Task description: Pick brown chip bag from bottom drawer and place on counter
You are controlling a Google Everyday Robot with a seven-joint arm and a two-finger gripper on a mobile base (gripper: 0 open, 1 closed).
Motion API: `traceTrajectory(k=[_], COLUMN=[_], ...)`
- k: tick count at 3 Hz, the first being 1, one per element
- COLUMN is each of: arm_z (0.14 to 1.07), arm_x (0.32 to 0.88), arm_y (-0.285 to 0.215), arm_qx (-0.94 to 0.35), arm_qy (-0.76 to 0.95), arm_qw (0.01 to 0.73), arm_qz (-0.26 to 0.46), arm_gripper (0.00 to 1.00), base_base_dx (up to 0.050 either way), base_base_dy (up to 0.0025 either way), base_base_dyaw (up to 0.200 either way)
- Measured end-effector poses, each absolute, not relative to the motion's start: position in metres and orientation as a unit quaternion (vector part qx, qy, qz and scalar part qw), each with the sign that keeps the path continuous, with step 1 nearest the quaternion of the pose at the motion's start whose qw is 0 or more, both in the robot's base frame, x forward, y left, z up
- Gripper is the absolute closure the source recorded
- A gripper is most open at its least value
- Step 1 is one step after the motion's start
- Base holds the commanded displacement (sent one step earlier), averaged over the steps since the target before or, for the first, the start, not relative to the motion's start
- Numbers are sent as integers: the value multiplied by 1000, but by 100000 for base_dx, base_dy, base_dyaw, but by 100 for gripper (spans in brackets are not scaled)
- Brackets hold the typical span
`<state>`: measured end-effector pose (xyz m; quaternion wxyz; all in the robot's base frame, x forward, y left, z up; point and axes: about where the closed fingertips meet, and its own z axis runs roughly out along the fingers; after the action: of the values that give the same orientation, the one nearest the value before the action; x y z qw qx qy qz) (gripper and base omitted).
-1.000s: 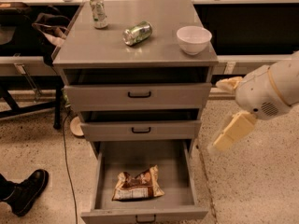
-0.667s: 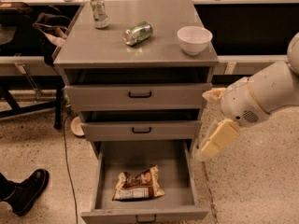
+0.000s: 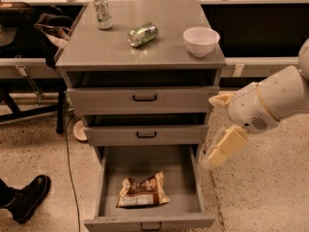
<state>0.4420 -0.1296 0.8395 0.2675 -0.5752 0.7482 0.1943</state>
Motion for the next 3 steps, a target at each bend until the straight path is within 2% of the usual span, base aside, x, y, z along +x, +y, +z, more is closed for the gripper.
traceTrajectory(k=[3], arm_z=[756], arm_x=[436], arm_y=[-120], arm_qx=[-542], arm_qy=[757], arm_qw=[258], arm_qz=[258], arm_gripper=[0], base_base_dx=[0], base_base_dy=[0], base_base_dyaw=[0])
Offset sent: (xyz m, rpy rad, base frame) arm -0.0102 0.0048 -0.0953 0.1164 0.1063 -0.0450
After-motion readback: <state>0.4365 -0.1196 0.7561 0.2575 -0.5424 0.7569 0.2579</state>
